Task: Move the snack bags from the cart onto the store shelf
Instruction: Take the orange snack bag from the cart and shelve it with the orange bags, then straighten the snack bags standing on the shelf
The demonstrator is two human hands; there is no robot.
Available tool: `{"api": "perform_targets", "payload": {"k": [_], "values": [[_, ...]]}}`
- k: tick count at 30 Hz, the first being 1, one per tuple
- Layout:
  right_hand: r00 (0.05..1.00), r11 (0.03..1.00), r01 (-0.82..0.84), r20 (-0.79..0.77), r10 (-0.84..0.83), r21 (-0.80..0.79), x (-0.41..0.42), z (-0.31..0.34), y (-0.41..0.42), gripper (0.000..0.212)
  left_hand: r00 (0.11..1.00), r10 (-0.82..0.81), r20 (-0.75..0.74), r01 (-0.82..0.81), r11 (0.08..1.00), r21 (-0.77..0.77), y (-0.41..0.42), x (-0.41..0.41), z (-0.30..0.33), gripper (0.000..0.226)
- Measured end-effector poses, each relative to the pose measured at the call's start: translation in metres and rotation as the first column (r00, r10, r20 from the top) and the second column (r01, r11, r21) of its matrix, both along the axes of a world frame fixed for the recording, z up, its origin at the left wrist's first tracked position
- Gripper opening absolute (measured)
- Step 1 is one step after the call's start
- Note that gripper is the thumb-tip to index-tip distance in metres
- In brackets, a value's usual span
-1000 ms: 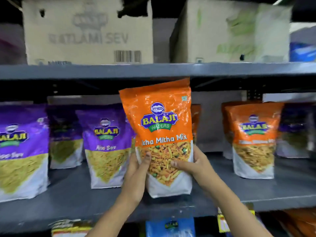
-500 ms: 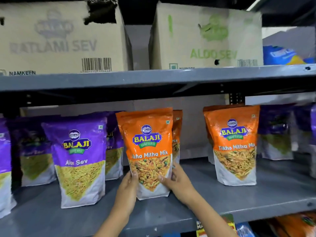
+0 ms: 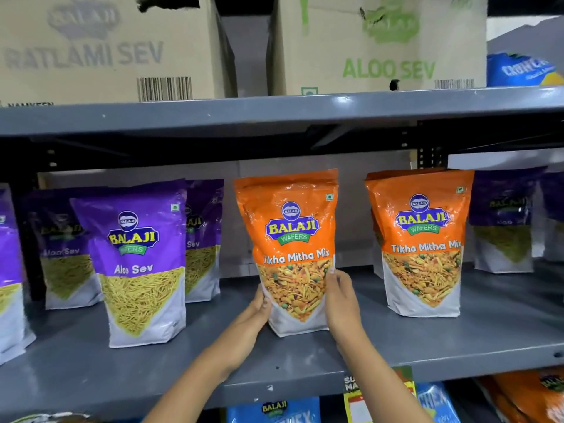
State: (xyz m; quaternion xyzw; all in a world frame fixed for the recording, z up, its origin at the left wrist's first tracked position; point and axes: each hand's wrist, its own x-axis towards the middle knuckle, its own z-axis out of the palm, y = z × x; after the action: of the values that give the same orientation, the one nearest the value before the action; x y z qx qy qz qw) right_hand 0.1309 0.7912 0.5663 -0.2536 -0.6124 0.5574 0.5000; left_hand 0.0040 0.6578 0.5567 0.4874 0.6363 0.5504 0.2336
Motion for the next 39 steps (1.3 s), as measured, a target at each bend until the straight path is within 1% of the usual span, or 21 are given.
{"api": "perform_targets", "payload": {"k": [3,5,7,8,10,11,12,13,15,16,17,19,21,23,26,29,32,34,36,38,39], "values": [[0.999,0.999,0.038,0.027,-0.039,0.013,-0.002,0.000,-0.003,0.038,1.000,0.017,-0.017,-0.017,1.000,0.007,-0.005,0.003,0.002,0.065],[0.979,0.974,0.203,-0.015,-0.203,0.099,0.000,0.003,-0.007,0.031,0.989,0.145,-0.035,-0.143,0.988,0.060,-0.014,0.004,0.004,0.059],[0.907,0.868,0.419,-0.155,-0.391,0.265,0.010,0.008,-0.016,0.017,0.953,0.296,0.061,-0.301,0.917,0.263,-0.035,0.002,0.004,0.049],[0.888,0.831,0.459,-0.210,-0.410,0.316,0.013,0.008,-0.025,0.011,0.927,0.353,0.126,-0.374,0.844,0.385,-0.050,-0.003,0.003,0.046],[0.920,0.856,0.383,-0.230,-0.318,0.347,0.006,0.002,-0.052,0.017,0.846,0.462,0.266,-0.526,0.638,0.563,-0.084,-0.022,-0.001,0.043],[0.957,0.896,0.273,-0.196,-0.214,0.351,-0.006,-0.004,-0.068,0.022,0.796,0.509,0.328,-0.589,0.528,0.611,-0.099,-0.039,0.000,0.041],[0.986,0.929,0.129,-0.140,-0.084,0.347,-0.021,-0.009,-0.083,0.024,0.750,0.547,0.372,-0.639,0.453,0.622,-0.112,-0.060,0.001,0.041],[0.997,0.936,-0.020,-0.062,0.045,0.353,-0.040,-0.014,-0.097,0.023,0.723,0.562,0.402,-0.669,0.422,0.612,-0.123,-0.083,0.002,0.042],[0.957,0.895,-0.291,0.123,0.264,0.339,-0.078,-0.019,-0.125,0.014,0.689,0.525,0.499,-0.723,0.451,0.524,-0.139,-0.123,0.005,0.046],[0.915,0.868,-0.399,0.191,0.355,0.296,-0.099,-0.017,-0.135,0.009,0.673,0.495,0.549,-0.738,0.489,0.464,-0.145,-0.137,0.006,0.048],[0.872,0.841,-0.483,0.223,0.436,0.244,-0.117,-0.013,-0.143,0.011,0.674,0.464,0.574,-0.730,0.537,0.423,-0.148,-0.147,0.006,0.051],[0.825,0.800,-0.562,0.215,0.523,0.212,-0.148,-0.007,-0.154,0.030,0.704,0.402,0.586,-0.674,0.639,0.372,-0.150,-0.153,0.009,0.056],[0.811,0.785,-0.584,0.207,0.548,0.209,-0.162,-0.007,-0.156,0.046,0.767,0.362,0.530,-0.582,0.739,0.338,-0.149,-0.140,0.016,0.050],[0.831,0.813,-0.551,0.210,0.514,0.190,-0.164,-0.007,-0.155,0.045,0.818,0.357,0.451,-0.518,0.799,0.307,-0.145,-0.128,0.019,0.044],[0.895,0.889,-0.441,0.139,0.424,0.125,-0.161,-0.011,-0.152,0.037,0.824,0.407,0.394,-0.535,0.787,0.307,-0.150,-0.129,0.013,0.044],[0.954,0.955,-0.295,0.057,0.293,0.025,-0.155,-0.011,-0.147,0.031,0.845,0.429,0.320,-0.515,0.814,0.270,-0.152,-0.134,0.008,0.061],[0.977,0.977,-0.213,0.023,0.212,0.031,-0.149,-0.009,-0.148,0.026,0.856,0.443,0.268,-0.501,0.838,0.215,-0.150,-0.134,0.004,0.074],[0.980,0.980,-0.197,0.033,0.196,0.035,-0.148,-0.014,-0.147,0.025,0.849,0.457,0.265,-0.511,0.838,0.191,-0.149,-0.137,0.000,0.071],[0.979,0.979,-0.199,0.061,0.196,0.038,-0.147,-0.015,-0.147,0.024,0.844,0.460,0.278,-0.518,0.833,0.195,-0.147,-0.138,-0.003,0.062],[0.987,0.987,-0.158,0.021,0.158,0.034,-0.146,-0.015,-0.148,0.020,0.828,0.467,0.309,-0.539,0.815,0.213,-0.149,-0.137,-0.003,0.055],[0.995,0.994,-0.095,-0.017,0.096,0.052,-0.142,-0.015,-0.149,0.018,0.803,0.482,0.349,-0.575,0.780,0.246,-0.151,-0.135,-0.003,0.050]]}}
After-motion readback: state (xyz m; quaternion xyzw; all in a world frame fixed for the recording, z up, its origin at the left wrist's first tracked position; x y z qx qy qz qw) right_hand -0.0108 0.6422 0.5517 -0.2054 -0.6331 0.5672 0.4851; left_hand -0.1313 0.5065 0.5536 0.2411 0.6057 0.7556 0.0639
